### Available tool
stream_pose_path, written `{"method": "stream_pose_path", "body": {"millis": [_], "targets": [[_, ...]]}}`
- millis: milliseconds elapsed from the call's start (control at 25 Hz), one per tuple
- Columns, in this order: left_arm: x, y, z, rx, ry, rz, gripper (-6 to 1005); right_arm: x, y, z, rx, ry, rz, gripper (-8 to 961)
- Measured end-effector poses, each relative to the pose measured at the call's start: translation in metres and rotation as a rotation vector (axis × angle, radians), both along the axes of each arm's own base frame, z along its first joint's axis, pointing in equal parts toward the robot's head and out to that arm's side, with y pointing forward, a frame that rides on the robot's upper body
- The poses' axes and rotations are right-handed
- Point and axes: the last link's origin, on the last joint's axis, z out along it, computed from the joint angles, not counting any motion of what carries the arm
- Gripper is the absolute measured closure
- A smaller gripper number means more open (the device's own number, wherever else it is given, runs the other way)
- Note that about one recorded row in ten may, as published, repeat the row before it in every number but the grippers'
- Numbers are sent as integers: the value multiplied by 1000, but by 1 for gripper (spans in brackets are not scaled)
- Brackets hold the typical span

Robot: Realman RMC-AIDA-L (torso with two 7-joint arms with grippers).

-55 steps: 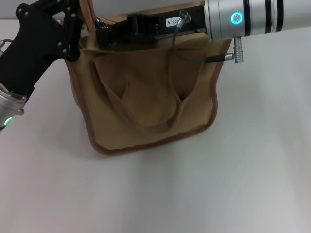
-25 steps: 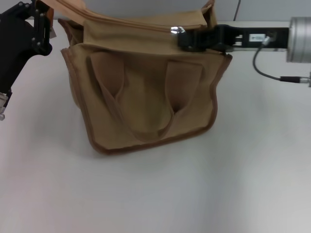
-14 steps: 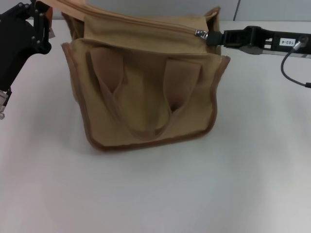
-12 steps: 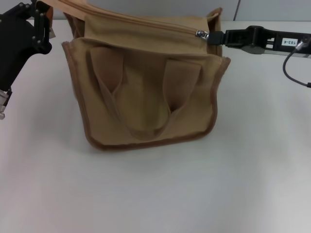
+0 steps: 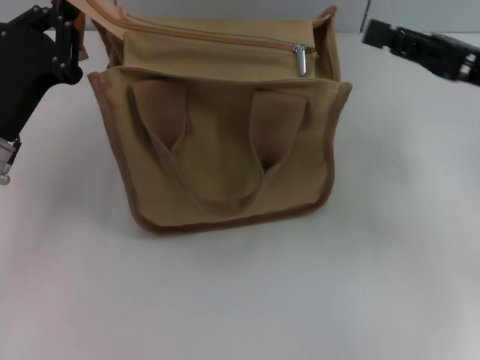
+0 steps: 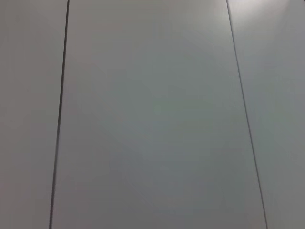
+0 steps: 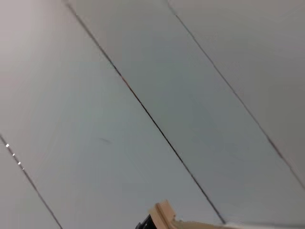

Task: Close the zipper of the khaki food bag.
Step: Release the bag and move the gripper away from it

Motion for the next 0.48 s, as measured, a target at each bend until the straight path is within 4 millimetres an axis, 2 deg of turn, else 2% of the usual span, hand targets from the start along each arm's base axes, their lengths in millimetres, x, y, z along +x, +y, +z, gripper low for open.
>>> {"method": "stream_pose_path", "body": {"millis": [80,120,160,240,320,480], "targets": [[0,0,0,1,-1,4,980,7,-12,1,67,-12,73,698],[-1,0,0,-1,-1,9,980,12,-30,0,116,-21,174,658],[-1,0,0,-1,-1,9,980,12,-30,0,116,-21,174,634],[-2,0,-1,-5,-1,18,980,17,-48,-1,158,-36,279,586],[-5,1,-2,-13,5,34,981,28,-76,-9,206,-72,401,538],[-7,0,-3,-26,1,43,981,38,-89,-19,202,-128,432,443]]}}
